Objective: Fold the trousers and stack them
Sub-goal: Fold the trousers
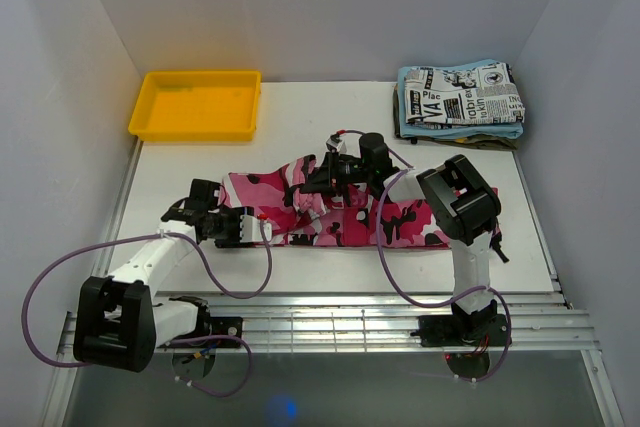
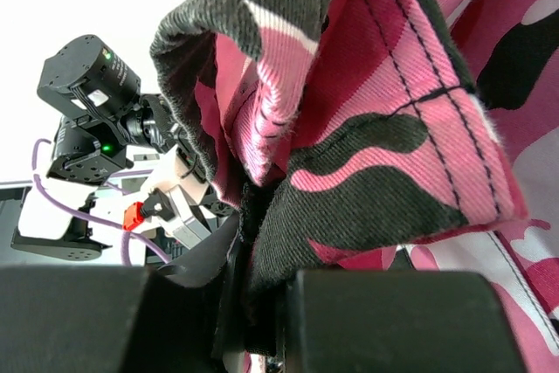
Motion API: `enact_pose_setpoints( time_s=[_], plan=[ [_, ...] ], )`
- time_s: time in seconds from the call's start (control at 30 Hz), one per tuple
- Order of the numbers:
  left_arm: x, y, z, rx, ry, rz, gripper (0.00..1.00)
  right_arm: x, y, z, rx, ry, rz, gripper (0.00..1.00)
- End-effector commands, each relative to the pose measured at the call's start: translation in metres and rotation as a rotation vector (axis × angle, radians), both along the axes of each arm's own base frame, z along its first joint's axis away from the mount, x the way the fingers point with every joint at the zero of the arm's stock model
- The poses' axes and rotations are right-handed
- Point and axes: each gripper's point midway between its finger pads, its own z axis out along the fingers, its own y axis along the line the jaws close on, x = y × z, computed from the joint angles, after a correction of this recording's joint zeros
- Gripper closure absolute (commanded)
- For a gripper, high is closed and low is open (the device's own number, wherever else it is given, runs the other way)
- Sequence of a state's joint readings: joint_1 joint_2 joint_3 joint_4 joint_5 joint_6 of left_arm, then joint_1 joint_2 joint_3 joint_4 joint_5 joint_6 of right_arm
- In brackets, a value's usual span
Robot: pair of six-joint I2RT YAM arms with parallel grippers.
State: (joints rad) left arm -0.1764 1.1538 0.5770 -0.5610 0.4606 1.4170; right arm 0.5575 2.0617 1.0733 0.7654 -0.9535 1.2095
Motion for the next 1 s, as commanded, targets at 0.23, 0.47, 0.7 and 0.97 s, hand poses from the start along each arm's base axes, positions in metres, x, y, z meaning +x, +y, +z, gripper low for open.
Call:
enact_pose_setpoints(
  time_s=[0.23, 0.47, 0.7, 0.97],
  plan=[
    [-0.006, -0.004, -0.001, 0.005, 0.014, -0.060, 0.33, 0.006, 0.002, 0.019, 0.048, -0.050, 0.016, 0.92],
    [0.006, 0.002, -0.007, 0.033, -0.010, -0.014, 0.51, 0.003, 0.001, 0.018, 0.049, -0.042, 0.019, 0.92],
    [0.006, 0.004, -0.007, 0.050, -0.012, -0.019, 0.78, 0.002, 0.000, 0.019, 0.054, -0.036, 0.022, 0.92],
    [-0.008, 0.015, 0.009, 0.059, -0.061, 0.041, 1.00, -0.003, -0.009, 0.019, 0.028, -0.077, 0.037, 0.92]
  ],
)
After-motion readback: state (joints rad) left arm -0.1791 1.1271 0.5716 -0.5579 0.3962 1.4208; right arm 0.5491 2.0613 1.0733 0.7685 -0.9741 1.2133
